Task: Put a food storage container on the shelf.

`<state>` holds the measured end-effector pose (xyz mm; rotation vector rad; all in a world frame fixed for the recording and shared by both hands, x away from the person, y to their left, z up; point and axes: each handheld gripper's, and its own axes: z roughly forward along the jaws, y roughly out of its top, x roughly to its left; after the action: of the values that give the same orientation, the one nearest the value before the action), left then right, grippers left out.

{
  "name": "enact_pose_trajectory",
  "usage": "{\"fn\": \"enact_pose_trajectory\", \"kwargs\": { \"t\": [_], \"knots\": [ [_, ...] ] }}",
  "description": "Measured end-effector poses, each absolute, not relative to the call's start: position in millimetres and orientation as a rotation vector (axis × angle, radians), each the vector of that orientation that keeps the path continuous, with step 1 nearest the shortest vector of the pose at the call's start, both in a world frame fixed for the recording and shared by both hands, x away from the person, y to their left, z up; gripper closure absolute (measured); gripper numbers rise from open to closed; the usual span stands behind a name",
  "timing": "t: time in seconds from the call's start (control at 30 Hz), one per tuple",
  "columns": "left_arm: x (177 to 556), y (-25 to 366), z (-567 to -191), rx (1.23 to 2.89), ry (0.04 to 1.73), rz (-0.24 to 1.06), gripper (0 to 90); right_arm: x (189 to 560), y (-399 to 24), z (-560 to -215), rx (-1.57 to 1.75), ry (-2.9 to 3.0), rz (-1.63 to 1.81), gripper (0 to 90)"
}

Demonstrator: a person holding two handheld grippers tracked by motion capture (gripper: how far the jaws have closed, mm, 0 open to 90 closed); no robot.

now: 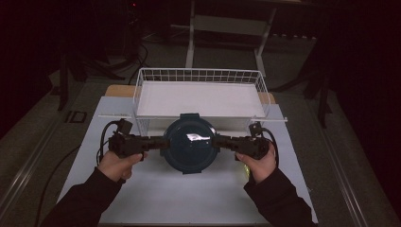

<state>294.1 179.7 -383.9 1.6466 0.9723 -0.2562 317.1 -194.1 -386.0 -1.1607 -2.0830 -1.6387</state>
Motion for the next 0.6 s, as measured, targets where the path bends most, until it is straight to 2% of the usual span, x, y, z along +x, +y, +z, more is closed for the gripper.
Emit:
{"fn": "enact_pose_trajectory", "kwargs": {
  "t": [0.33, 0.6],
  "knots": [
    [333.9, 176.6, -356.0, 1.618, 0.966, -0.24, 57.2, 355.6, -196.5, -349.7, -1.198, -2.06, -1.702, 57.2],
    [360.7, 176.5, -348.2, 1.599, 0.992, -0.238, 57.0, 382.5, -196.3, -344.5, -1.256, -2.008, -1.692, 57.1]
  ]
}}
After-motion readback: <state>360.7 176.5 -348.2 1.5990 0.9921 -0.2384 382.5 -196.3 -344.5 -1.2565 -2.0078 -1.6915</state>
